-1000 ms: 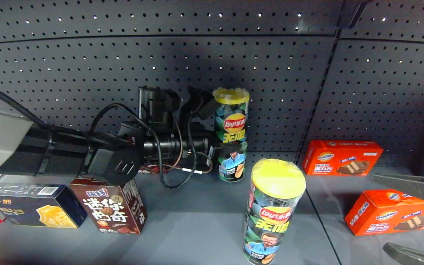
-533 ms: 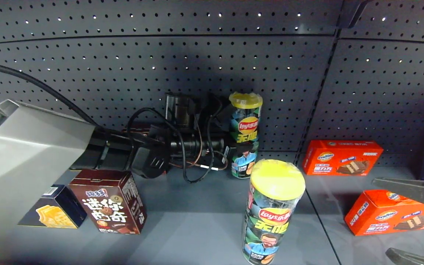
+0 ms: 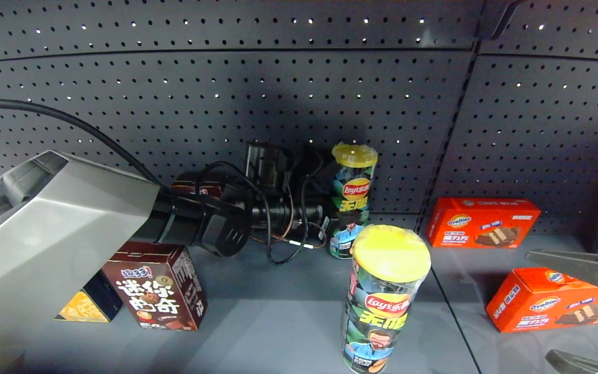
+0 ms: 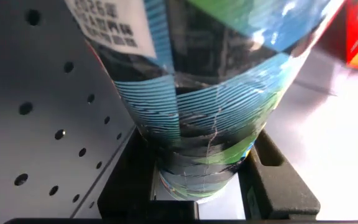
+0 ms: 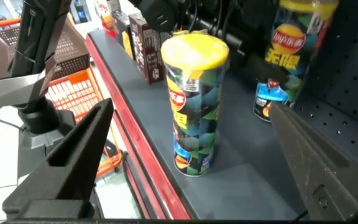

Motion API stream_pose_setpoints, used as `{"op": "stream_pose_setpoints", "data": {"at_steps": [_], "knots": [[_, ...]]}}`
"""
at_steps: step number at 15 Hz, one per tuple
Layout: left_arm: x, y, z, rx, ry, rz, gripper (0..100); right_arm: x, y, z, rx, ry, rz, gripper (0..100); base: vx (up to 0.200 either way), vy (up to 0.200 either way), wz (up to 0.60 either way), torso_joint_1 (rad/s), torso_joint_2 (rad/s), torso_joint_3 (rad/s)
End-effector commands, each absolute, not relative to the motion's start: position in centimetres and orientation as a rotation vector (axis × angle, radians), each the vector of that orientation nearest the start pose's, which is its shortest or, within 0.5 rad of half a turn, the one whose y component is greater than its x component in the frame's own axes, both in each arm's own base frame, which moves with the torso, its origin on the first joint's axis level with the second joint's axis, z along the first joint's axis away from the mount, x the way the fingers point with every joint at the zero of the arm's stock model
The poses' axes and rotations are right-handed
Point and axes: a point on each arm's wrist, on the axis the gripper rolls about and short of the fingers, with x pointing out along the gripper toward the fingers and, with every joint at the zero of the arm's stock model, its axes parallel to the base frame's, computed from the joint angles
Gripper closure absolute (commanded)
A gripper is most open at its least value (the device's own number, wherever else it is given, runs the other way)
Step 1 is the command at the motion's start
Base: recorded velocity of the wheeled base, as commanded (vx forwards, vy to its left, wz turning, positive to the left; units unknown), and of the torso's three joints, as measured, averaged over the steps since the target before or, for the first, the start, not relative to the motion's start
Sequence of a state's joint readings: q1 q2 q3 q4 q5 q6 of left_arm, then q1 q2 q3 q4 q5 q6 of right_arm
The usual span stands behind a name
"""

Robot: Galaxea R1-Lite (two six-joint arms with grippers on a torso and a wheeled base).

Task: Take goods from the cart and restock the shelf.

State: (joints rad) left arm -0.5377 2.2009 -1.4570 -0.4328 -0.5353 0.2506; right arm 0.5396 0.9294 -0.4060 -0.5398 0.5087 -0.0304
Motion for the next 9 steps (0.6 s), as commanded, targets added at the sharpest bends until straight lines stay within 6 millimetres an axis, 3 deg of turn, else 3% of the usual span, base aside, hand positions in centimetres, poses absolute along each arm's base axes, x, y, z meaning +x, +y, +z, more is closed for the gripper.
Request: {"op": "stream_pose_setpoints", "data": {"at_steps": [1, 9], "knots": [[38.18, -23.9, 14.69, 0.23, 0.198, -1.097, 100, 8.82, 6.57, 21.78, -0.028, -0.024, 1.049, 0, 0.0, 0.0, 0.0, 0.0, 0.0, 0.0], [38.05, -23.74, 14.01, 0.233, 0.217, -1.097, 100, 8.78, 6.52, 21.53, -0.028, -0.016, 1.048, 0, 0.0, 0.0, 0.0, 0.0, 0.0, 0.0]]}}
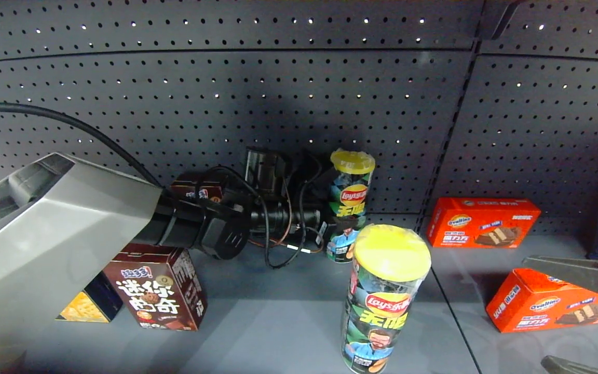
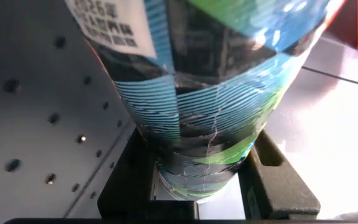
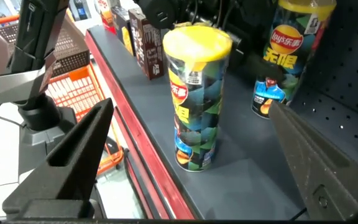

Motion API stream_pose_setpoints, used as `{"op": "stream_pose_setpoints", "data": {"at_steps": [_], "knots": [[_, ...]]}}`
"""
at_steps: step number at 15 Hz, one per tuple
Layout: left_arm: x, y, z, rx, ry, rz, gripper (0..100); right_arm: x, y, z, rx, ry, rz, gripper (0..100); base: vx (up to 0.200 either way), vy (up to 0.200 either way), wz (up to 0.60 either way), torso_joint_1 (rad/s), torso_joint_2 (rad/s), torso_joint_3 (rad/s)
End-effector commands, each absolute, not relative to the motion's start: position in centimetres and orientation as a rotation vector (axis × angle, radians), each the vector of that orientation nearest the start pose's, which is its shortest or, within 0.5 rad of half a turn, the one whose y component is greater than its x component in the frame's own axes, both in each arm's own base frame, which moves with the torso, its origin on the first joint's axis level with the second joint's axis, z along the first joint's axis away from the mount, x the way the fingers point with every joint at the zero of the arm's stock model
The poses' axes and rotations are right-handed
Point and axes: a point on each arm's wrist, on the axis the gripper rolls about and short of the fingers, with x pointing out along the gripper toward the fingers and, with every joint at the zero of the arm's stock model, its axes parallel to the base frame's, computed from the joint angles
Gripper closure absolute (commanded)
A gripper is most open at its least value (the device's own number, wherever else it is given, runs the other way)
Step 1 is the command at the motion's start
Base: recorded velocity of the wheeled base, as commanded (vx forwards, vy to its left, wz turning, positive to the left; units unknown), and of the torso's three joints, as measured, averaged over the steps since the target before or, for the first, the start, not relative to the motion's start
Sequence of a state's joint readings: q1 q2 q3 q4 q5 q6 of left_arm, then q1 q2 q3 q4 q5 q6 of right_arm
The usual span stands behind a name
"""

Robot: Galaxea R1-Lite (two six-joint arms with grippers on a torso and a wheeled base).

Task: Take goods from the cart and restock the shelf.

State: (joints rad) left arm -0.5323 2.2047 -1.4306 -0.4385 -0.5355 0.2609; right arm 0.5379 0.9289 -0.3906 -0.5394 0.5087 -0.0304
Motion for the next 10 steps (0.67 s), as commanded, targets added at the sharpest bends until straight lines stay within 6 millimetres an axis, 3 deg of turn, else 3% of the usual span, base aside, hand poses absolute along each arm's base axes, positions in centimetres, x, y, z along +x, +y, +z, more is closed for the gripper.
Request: {"op": "stream_pose_setpoints", "data": {"at_steps": [1, 3, 4, 10], "knots": [[38.02, -23.81, 13.93, 0.233, 0.217, -1.099, 100, 8.75, 6.51, 21.55, -0.028, -0.018, 1.048, 0, 0.0, 0.0, 0.0, 0.0, 0.0, 0.0], [38.01, -23.8, 13.88, 0.234, 0.218, -1.099, 100, 8.67, 6.44, 21.51, -0.026, -0.018, 1.046, 0, 0.0, 0.0, 0.0, 0.0, 0.0, 0.0], [38.0, -23.79, 13.84, 0.234, 0.219, -1.099, 0, 8.63, 6.42, 21.4, -0.026, -0.015, 1.046, 0, 0.0, 0.0, 0.0, 0.0, 0.0, 0.0], [37.14, -23.36, 14.34, 0.235, 0.223, -1.099, 0, 8.64, 6.44, 21.23, -0.027, -0.007, 1.048, 0, 0.0, 0.0, 0.0, 0.0, 0.0, 0.0]]}}
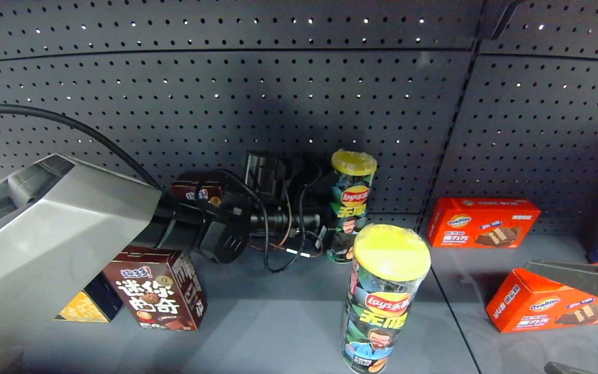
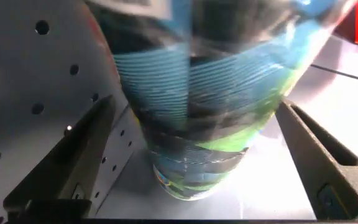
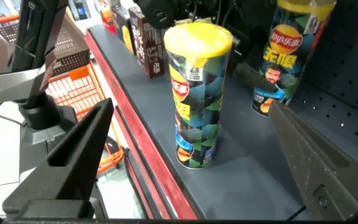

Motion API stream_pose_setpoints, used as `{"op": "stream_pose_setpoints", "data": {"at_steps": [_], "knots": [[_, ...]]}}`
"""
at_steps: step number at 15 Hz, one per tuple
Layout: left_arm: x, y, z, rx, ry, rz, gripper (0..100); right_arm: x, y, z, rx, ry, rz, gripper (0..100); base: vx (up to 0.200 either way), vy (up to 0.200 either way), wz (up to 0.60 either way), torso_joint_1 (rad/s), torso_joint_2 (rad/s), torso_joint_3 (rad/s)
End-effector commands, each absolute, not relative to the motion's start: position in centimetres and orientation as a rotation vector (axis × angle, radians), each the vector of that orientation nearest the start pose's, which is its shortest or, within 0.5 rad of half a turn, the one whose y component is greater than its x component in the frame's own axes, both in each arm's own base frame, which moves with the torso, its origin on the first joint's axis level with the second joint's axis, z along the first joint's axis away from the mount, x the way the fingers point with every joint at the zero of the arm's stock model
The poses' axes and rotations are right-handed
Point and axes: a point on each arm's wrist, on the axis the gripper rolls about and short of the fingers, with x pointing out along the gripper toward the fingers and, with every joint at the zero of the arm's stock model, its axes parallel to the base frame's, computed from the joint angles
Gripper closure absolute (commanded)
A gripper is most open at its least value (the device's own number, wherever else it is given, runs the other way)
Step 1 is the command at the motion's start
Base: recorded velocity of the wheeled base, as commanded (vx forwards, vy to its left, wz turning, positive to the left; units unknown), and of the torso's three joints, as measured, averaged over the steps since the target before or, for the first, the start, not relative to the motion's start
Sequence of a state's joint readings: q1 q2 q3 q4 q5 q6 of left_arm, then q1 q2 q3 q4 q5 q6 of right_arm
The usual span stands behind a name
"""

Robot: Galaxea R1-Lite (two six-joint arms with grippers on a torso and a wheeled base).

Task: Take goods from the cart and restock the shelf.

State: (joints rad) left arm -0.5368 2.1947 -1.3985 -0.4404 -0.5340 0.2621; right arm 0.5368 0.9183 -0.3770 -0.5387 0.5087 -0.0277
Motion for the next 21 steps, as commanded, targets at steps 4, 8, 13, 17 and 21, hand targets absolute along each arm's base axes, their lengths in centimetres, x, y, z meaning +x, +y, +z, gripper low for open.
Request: {"op": "stream_pose_setpoints", "data": {"at_steps": [4, 8, 13, 17, 21], "knots": [[35.5, -22.2, 16.2, 0.234, 0.205, -1.09, 0, 8.8, 6.5, 21.3, -0.006, 0.006, 1.049, 0, 0.0, 0.0, 0.0, 0.0, 0.0, 0.0], [32.2, -18.2, 19.1, 0.23, 0.187, -1.038, 0, 9.3, 6.8, 20.9, -0.005, 0.041, 1.051, 0, 0.0, 0.0, 0.0, 0.0, 0.0, 0.0], [26.7, -13.2, 21.9, 0.216, 0.159, -0.953, 0, 11.5, 8.1, 22.9, -0.007, 0.024, 1.011, 0, 0.0, 0.0, 0.0, 0.0, 0.0, 0.0], [22.8, -12.7, 22.8, 0.226, 0.158, -0.814, 0, 12.4, 8.0, 23.6, -0.017, 0.041, 0.743, 0, 0.0, 0.0, 0.0, 0.0, 0.0, 0.0], [21.7, -13.8, 22.6, 0.261, 0.189, -0.713, 0, 11.7, 7.7, 22.3, -0.075, 0.175, 0.62, 0, 0.0, 0.0, 0.0, 0.0, 0.0, 0.0]]}}
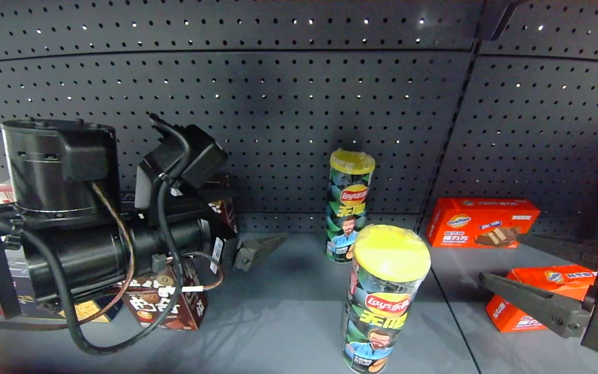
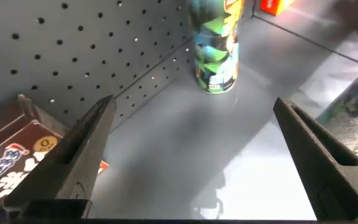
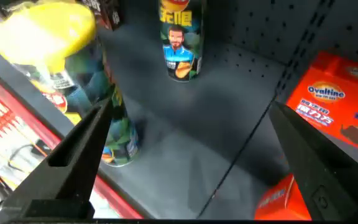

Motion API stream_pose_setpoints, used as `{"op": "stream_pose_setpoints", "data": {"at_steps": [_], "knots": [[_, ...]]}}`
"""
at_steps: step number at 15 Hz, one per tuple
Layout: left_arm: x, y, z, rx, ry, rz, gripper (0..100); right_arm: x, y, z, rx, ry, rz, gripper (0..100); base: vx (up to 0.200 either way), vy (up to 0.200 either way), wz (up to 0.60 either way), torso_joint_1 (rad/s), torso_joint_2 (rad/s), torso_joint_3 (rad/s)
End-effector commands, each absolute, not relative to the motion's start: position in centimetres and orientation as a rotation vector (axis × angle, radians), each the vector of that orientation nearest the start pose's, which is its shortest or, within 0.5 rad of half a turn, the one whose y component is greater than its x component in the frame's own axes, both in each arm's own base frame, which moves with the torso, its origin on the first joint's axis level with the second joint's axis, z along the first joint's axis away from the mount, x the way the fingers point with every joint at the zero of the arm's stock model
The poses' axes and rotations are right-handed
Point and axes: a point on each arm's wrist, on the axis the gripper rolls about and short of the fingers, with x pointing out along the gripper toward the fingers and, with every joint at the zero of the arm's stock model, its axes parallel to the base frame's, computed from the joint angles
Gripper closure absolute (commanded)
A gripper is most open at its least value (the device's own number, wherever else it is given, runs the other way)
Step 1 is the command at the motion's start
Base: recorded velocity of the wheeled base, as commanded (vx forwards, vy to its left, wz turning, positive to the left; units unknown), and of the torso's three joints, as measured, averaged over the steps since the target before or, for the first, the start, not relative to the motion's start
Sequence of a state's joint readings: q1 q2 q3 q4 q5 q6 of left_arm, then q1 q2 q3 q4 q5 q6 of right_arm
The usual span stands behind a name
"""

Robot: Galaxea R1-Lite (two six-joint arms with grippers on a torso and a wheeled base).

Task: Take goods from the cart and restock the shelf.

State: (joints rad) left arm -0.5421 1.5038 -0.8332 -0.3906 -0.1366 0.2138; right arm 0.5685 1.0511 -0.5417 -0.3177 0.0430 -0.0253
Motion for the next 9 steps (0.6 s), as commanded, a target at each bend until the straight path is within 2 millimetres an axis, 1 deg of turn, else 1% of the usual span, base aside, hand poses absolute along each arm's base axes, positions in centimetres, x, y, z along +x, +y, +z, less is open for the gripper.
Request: {"op": "stream_pose_setpoints", "data": {"at_steps": [1, 2, 4, 6, 9], "knots": [[21.6, -13.8, 22.6, 0.262, 0.19, -0.713, 0, 11.8, 7.6, 22.0, -0.096, 0.194, 0.599, 0, 0.0, 0.0, 0.0, 0.0, 0.0, 0.0], [21.7, -13.9, 22.4, 0.273, 0.196, -0.703, 0, 12.3, 7.9, 21.2, -0.17, 0.235, 0.57, 0, 0.0, 0.0, 0.0, 0.0, 0.0, 0.0], [21.7, -13.8, 22.3, 0.324, 0.231, -0.671, 0, 12.4, 8.4, 20.3, -0.241, 0.261, 0.596, 0, 0.0, 0.0, 0.0, 0.0, 0.0, 0.0], [21.7, -13.6, 22.0, 0.373, 0.247, -0.665, 0, 12.5, 8.7, 19.7, -0.259, 0.284, 0.609, 0, 0.0, 0.0, 0.0, 0.0, 0.0, 0.0], [21.9, -13.8, 21.9, 0.373, 0.244, -0.663, 0, 13.2, 10.1, 19.0, -0.287, 0.331, 0.65, 0, 0.0, 0.0, 0.0, 0.0, 0.0, 0.0]]}}
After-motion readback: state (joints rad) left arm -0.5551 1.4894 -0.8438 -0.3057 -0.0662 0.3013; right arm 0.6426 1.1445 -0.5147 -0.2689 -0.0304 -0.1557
